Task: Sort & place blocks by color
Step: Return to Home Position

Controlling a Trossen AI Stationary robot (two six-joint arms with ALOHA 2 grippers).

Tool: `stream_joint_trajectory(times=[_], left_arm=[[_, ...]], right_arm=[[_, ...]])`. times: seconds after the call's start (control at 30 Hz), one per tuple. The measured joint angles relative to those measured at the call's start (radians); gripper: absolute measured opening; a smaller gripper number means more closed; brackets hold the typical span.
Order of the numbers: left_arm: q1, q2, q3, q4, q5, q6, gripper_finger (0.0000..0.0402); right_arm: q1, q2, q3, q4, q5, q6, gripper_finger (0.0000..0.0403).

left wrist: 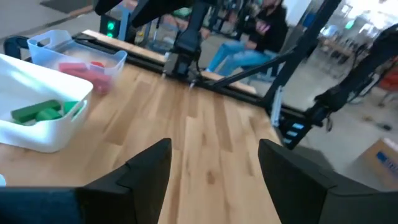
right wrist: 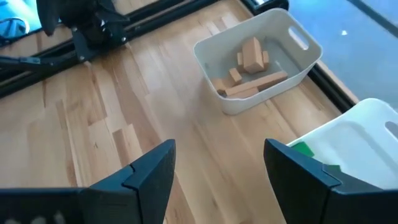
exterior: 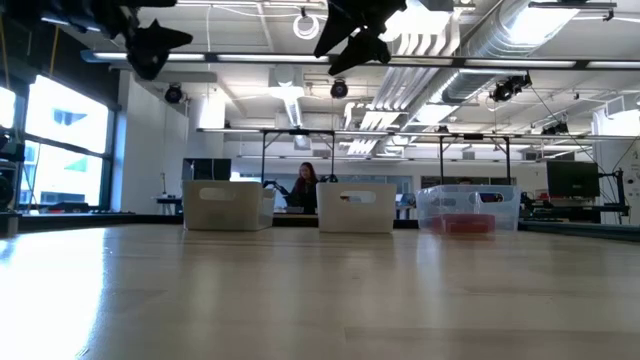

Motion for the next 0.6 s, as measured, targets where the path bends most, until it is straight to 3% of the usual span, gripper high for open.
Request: stream_joint_trajectory(times=[0.27, 0.6], left_arm=[[-0.061, -0.268, -0.168, 0.054, -0.071, -0.132, 0.0227], [-0.096, -0.499, -0.291, 0.061, -0.184, -0.154, 0.0227]], right_arm=[[0.000, 0.000, 0.000, -0.009, -0.016, 0.007, 0.0232], [0.000, 0.000, 0.000, -0.014, -0.016, 0.007, 0.0232]])
